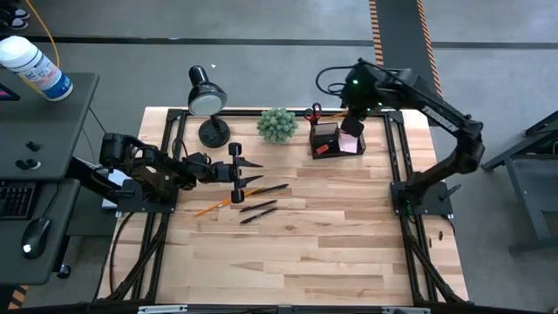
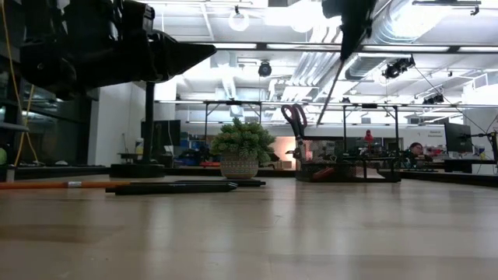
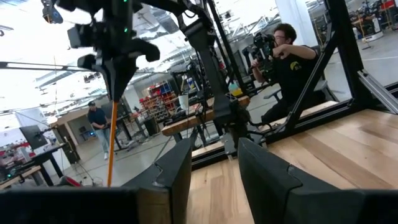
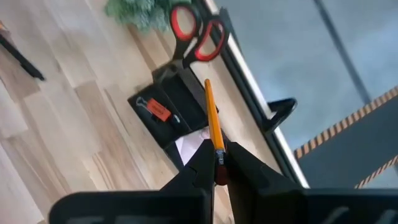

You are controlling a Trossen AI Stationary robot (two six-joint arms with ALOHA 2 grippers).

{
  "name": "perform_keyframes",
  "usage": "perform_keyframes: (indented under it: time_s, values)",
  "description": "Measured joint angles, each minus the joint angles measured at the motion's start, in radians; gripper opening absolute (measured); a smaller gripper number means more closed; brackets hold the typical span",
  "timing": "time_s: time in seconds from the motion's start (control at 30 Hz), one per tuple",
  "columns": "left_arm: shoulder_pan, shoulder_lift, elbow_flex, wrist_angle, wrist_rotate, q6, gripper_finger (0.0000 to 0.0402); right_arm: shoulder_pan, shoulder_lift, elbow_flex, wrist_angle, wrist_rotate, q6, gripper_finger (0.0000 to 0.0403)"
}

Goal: Pick and place office supplies into organizer
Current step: Put the top orange pencil into the black desk organizer

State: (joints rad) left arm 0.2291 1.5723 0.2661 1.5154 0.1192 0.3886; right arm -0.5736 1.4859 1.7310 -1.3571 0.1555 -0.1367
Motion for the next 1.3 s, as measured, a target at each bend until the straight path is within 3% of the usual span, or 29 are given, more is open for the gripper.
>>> perform_keyframes:
  time_s: [0.47, 0.67, 0.87, 1.1, 1.3]
  values:
    - [0.0, 0.0, 0.0, 0.0, 0.0, 0.0, 0.0118, -0.034, 0.197, 0.0, 0.002, -0.057, -0.051, 0.0013]
    - [0.0, 0.0, 0.0, 0.0, 0.0, 0.003, 0.0117, -0.035, 0.208, 0.009, -0.004, 0.009, -0.074, 0.0013]
    - [0.0, 0.0, 0.0, 0.0, 0.0, 0.004, 0.0117, -0.027, 0.208, 0.105, -0.077, 0.03, -0.046, 0.0013]
    - [0.0, 0.0, 0.0, -0.004, 0.0, 0.004, 0.0117, 0.031, 0.208, 0.238, -0.21, 0.017, 0.041, 0.0013]
    - [0.0, 0.0, 0.001, -0.019, 0.0, 0.004, 0.0117, 0.084, 0.195, 0.25, -0.212, -0.102, 0.059, 0.0013]
